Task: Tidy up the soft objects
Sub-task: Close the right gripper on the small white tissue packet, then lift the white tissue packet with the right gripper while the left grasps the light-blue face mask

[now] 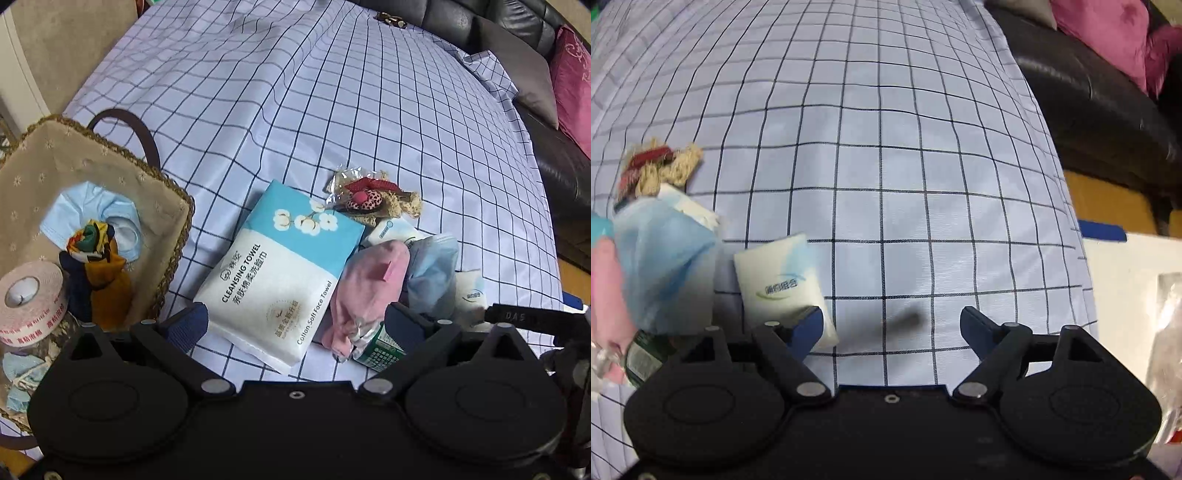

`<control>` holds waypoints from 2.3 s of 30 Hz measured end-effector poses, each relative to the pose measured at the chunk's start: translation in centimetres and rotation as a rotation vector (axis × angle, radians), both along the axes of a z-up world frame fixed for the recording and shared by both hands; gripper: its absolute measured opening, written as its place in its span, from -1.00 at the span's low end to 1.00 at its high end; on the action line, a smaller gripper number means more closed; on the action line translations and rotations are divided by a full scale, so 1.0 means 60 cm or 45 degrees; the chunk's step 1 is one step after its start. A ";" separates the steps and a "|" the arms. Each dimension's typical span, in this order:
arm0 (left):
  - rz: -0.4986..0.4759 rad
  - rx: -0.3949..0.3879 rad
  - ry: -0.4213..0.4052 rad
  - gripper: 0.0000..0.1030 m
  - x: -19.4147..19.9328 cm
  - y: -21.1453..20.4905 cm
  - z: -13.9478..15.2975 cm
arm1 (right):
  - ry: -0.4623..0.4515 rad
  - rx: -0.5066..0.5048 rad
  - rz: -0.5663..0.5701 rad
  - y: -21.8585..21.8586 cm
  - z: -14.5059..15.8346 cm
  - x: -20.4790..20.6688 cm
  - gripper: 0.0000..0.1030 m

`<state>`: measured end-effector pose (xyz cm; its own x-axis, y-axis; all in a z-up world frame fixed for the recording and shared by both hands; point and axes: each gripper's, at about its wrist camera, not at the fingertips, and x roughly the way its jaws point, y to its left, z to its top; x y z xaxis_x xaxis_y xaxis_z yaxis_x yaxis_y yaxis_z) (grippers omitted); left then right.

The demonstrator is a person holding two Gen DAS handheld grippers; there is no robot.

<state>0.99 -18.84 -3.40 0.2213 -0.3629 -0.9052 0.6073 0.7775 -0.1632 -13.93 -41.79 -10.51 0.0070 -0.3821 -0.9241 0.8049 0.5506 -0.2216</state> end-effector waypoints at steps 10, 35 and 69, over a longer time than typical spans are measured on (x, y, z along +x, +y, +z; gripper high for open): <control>0.027 0.015 0.014 0.92 0.004 0.002 -0.004 | -0.101 0.163 0.114 0.033 -0.021 0.055 0.44; -0.037 0.018 0.020 0.92 -0.008 0.002 0.002 | 0.024 0.254 -0.131 0.044 -0.012 -0.094 0.04; -0.314 0.044 -0.164 0.91 -0.125 -0.170 0.005 | 0.040 0.317 0.098 0.201 -0.049 -0.128 0.05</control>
